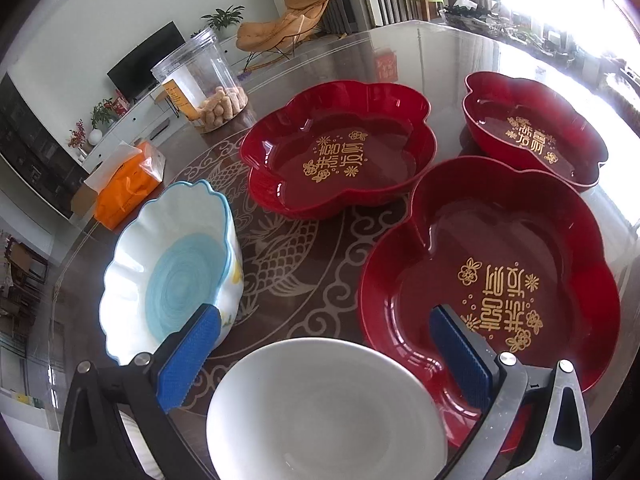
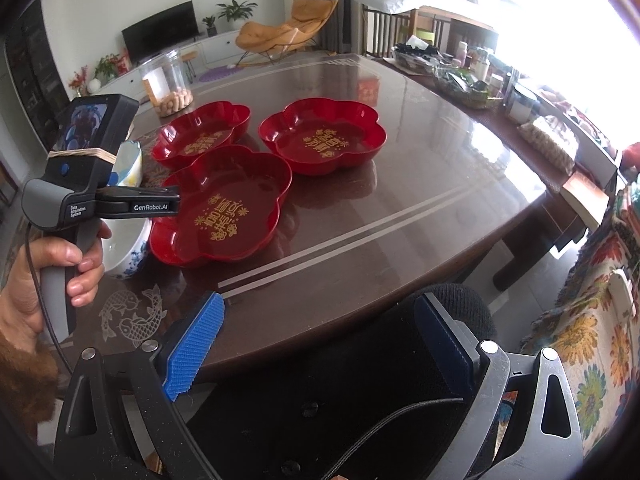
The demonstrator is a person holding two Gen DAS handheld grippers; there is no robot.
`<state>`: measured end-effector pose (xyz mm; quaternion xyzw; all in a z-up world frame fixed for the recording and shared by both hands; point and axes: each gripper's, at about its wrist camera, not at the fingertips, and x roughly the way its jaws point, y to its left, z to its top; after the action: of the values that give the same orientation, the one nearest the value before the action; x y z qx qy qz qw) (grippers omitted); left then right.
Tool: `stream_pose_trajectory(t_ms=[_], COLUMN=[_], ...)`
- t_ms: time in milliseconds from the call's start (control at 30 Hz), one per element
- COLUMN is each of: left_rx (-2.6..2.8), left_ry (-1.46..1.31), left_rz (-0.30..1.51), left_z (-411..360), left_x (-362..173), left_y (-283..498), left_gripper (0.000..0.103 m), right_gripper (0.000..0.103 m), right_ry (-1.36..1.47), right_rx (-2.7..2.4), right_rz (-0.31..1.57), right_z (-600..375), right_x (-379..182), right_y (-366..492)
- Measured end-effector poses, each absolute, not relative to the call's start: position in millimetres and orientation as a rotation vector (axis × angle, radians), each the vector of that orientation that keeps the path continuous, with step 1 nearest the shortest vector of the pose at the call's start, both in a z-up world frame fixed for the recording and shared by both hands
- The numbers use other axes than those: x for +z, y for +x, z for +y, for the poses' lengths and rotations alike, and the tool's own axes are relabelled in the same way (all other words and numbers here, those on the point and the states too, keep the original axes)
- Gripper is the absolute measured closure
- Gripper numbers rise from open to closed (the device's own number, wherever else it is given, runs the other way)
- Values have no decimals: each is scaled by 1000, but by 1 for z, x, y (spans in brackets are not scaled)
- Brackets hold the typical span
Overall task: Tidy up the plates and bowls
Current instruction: 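Move the right gripper toward the red flower-shaped plates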
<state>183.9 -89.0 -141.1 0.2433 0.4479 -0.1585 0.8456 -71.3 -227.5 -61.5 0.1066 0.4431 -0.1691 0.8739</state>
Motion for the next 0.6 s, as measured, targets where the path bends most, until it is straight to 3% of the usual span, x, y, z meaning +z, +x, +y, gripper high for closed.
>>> stream_pose_trajectory(t_ms=[600], left_rx=[-330], left_ry=[517], left_rz=[979], left_z=[-37], left_x=[-150], left_y=[171], left_gripper=[0], right_gripper=[6], right_ry=[303], right_rx=[-379], right_rz=[953], right_z=[-260], right_x=[-81], right_y=[-64])
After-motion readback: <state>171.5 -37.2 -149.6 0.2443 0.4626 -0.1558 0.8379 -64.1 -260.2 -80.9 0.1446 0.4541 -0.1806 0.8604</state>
